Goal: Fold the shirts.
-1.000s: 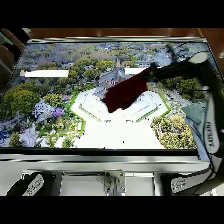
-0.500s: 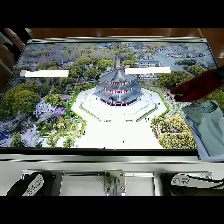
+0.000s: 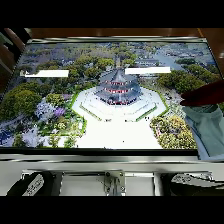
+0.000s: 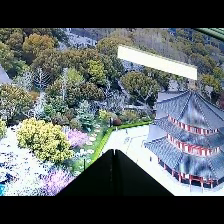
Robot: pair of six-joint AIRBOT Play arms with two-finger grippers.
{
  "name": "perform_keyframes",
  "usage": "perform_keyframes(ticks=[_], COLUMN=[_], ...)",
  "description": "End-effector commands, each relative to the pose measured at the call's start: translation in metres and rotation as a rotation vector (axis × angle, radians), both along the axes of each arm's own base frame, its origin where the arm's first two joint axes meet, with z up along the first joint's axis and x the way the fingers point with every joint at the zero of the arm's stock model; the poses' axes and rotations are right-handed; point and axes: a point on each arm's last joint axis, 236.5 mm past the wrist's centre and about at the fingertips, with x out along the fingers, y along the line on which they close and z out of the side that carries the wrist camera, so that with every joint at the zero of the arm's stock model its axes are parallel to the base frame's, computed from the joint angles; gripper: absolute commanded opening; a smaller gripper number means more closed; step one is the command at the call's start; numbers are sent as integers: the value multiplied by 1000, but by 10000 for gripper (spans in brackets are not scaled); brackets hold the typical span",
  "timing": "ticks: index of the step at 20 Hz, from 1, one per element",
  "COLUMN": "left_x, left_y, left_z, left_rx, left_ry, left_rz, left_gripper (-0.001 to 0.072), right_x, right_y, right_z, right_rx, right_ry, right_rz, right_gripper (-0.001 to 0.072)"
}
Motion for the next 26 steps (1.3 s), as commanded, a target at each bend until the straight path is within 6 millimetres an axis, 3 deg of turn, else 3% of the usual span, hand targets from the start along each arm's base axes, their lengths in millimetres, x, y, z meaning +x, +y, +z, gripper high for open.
perform_keyframes(ticks=[1,3,5,7,10,13,15,19,22,26], left_x=[-1,-1,-1,-1,0,0,0,0,0,0], left_y=[-1,-1,-1,-4,-14,-15,-15,-15,-15,-17], left_z=[-1,-1,-1,0,5,5,5,5,5,6], left_rx=[-1,-1,-1,-15,-53,-57,-58,-58,-59,-66], left_ry=[5,6,6,2,-13,-14,-13,-13,-13,-16], left_rz=[-3,-3,-3,-13,-38,-41,-41,-41,-41,-45], left_gripper=[40,41,40,41,41,41,41,41,40,41], right_x=[24,34,29,8,-51,-116,-138,-196,-222,-243], right_y=[8,13,11,7,-11,-44,-40,-25,-9,-1], right_z=[41,63,53,16,-42,-71,-83,-124,-156,-196], right_rx=[-19,7,-10,-60,-125,-121,-43,114,225,262], right_ry=[-214,-317,-269,-95,257,558,626,827,911,984], right_rz=[65,71,74,98,83,-119,-143,-153,-148,-161], right_gripper=[62,63,63,63,63,62,62,63,63,63])
